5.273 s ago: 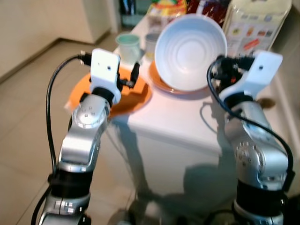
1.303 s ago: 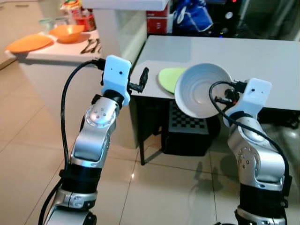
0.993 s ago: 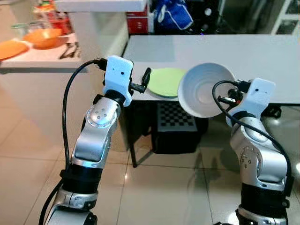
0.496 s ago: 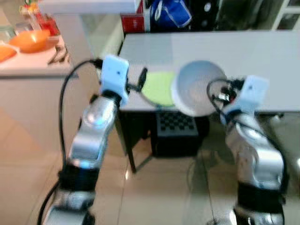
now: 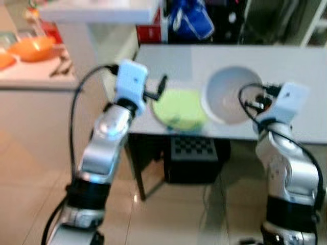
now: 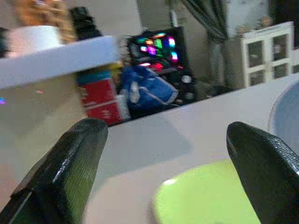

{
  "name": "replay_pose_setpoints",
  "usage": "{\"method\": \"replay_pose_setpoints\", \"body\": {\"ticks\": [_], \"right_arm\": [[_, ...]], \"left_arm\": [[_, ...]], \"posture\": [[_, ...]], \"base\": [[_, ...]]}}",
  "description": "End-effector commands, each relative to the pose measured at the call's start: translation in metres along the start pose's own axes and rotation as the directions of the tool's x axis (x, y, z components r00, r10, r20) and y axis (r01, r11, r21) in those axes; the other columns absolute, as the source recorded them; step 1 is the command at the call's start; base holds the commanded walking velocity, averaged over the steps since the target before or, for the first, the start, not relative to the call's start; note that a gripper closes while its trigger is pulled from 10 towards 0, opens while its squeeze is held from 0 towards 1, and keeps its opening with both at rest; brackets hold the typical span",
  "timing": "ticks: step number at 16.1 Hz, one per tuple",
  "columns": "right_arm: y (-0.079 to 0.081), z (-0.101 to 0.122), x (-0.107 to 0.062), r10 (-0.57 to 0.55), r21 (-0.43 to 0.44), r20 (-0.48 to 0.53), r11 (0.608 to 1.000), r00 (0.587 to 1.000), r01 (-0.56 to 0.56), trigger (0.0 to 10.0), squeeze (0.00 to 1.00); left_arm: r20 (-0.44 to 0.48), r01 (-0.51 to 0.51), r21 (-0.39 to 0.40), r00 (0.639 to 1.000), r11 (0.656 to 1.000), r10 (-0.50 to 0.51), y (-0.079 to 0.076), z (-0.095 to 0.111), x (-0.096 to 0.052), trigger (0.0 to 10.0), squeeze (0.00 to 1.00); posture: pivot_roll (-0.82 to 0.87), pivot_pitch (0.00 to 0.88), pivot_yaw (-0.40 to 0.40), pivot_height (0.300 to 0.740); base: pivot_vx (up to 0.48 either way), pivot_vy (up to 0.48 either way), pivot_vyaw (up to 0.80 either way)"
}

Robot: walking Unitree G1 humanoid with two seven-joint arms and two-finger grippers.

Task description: Setting the table

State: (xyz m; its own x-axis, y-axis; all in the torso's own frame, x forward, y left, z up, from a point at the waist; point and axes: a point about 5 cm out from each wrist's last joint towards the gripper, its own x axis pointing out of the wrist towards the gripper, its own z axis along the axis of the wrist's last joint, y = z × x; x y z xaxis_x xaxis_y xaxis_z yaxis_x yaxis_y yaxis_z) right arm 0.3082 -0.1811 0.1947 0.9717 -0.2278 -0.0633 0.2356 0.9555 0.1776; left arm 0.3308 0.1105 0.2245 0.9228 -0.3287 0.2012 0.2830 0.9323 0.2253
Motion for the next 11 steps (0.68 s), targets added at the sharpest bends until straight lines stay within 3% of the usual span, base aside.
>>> {"method": "replay_pose_setpoints", "body": {"ticks": [1,3,9,11], "right_arm": [[0.0107,0.0059,-0.0025,0.045,0.018,0.022,0.999,0.999,-0.046,10.0,0.00],[0.0086,0.0055,-0.0028,0.045,0.015,0.021,0.999,0.999,-0.045,10.0,0.00],[0.0125,0.0076,-0.0019,0.083,-0.001,0.011,0.997,0.996,-0.083,10.0,0.00],[0.0127,0.0059,-0.0010,0.117,0.044,-0.021,0.992,0.993,-0.116,10.0,0.00]], "left_arm": [[-0.001,-0.013,0.006,1.000,1.000,0.013,0.0043,0.0004,0.0004,10.0,0.00],[-0.001,-0.008,0.005,1.000,1.000,0.008,0.0026,0.0006,0.0012,10.0,0.00],[-0.001,-0.007,0.008,1.000,1.000,0.007,0.0061,0.0007,-0.0004,10.0,0.00],[-0.005,-0.007,0.017,1.000,1.000,0.007,0.0072,-0.0001,-0.0027,10.0,0.00]], "posture": [[0.00,0.000,0.052,0.740],[0.00,0.000,0.053,0.740],[-0.01,0.000,0.050,0.740],[0.00,0.000,0.042,0.740]], "base": [[0.375,0.000,-0.59],[0.375,0.000,-0.52],[0.377,0.000,0.00],[0.369,0.000,0.00]]}}
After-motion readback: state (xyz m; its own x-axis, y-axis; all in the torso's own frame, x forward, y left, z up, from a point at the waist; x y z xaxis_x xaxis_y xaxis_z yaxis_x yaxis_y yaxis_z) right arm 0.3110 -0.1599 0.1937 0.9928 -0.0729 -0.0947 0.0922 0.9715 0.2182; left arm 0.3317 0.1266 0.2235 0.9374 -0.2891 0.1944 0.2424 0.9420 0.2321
